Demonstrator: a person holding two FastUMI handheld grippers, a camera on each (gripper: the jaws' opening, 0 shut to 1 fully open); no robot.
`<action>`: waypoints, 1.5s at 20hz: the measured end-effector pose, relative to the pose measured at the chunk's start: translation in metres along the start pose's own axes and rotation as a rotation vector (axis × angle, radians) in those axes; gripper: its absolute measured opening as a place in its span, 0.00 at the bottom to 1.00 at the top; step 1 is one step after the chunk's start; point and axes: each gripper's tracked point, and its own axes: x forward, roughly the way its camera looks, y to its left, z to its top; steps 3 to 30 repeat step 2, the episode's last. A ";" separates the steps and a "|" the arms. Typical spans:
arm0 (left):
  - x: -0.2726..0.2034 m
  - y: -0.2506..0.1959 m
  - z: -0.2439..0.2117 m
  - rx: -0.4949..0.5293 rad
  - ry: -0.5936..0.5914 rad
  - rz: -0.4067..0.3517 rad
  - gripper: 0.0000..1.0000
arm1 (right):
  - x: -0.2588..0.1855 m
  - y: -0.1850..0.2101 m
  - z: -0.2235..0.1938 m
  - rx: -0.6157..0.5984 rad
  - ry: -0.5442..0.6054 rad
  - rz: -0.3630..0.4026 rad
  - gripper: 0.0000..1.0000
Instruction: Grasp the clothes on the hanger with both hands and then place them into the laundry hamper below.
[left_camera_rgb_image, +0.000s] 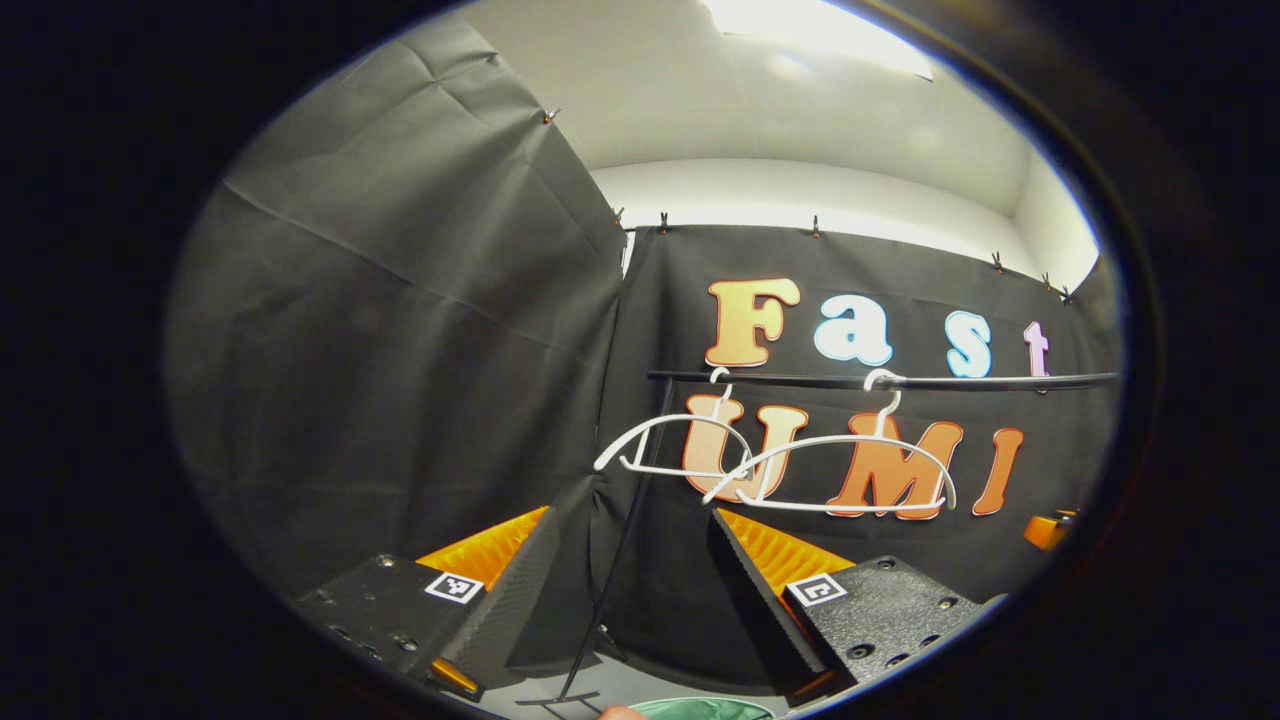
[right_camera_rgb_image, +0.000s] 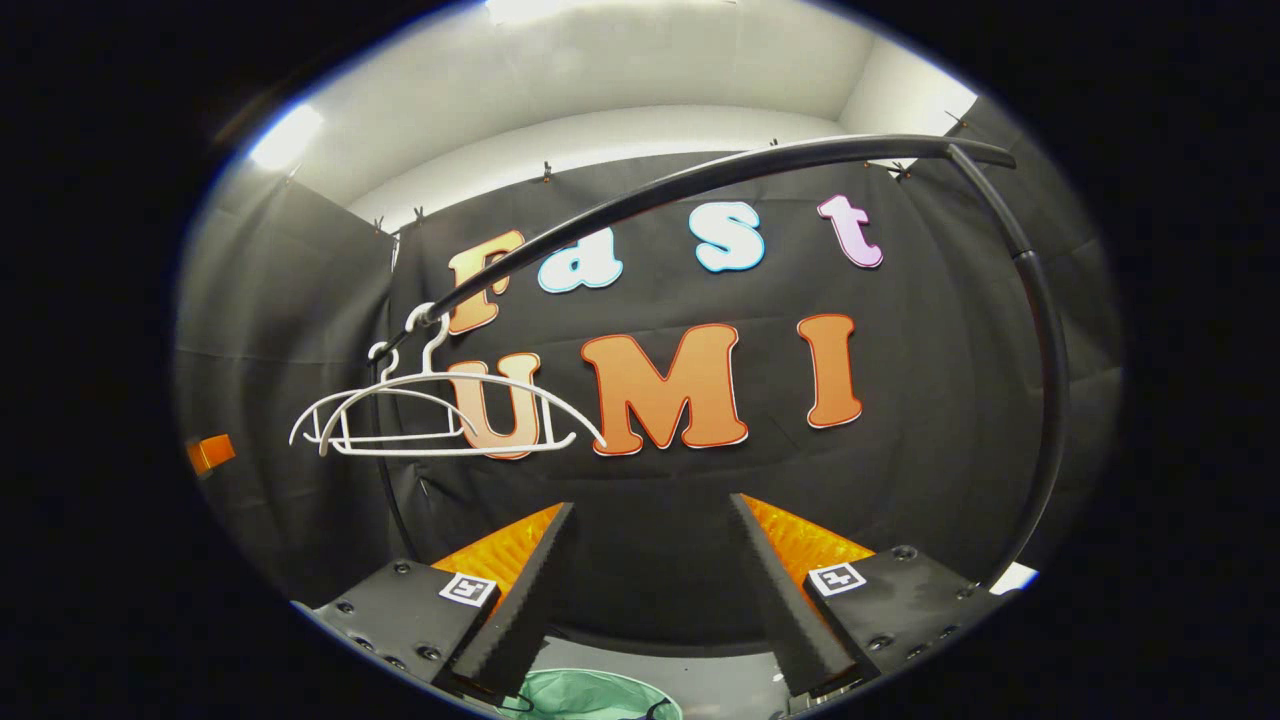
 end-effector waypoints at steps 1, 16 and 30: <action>-0.001 -0.001 0.001 -0.004 0.001 -0.004 0.99 | 0.001 0.000 -0.002 0.000 0.003 0.001 0.89; -0.002 -0.002 0.001 -0.007 0.002 -0.007 0.95 | 0.001 0.000 -0.002 -0.001 0.004 0.001 0.89; -0.002 -0.002 0.001 -0.007 0.002 -0.007 0.95 | 0.001 0.000 -0.002 -0.001 0.004 0.001 0.89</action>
